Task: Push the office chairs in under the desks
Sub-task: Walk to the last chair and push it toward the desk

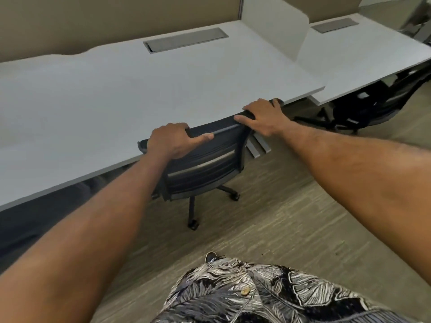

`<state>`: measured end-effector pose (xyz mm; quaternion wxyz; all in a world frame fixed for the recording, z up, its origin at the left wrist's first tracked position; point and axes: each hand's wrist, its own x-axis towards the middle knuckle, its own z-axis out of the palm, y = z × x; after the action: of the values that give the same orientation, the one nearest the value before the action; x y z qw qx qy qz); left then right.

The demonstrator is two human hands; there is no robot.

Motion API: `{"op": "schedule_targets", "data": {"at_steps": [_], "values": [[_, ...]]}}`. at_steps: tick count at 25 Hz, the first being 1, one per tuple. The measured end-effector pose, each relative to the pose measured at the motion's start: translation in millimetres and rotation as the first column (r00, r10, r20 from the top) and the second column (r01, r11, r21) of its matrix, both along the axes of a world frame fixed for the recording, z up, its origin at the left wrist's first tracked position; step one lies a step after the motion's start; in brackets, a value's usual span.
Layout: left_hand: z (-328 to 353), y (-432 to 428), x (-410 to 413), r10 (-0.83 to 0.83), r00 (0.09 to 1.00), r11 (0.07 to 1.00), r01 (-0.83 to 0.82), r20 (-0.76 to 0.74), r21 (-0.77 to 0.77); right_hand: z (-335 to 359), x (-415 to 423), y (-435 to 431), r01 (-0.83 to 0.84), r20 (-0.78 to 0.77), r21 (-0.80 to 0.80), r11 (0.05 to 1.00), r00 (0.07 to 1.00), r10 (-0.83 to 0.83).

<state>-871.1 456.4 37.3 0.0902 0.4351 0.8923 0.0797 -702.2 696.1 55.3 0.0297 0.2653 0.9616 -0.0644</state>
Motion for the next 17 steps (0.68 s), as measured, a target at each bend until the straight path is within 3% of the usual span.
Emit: {"op": "schedule_targets", "data": {"at_steps": [6,17], "values": [[-1,-2,-12,0.048,0.999,0.999,-0.048,-0.003,0.012,-10,-35,17,-0.172,-0.061,0.071,0.983,0.982,0.176],[-5,13,-6,0.119,0.993,0.993,-0.12,-0.015,-0.024,-12,-41,40,-0.27,0.016,0.074,0.96,0.963,0.27]]}}
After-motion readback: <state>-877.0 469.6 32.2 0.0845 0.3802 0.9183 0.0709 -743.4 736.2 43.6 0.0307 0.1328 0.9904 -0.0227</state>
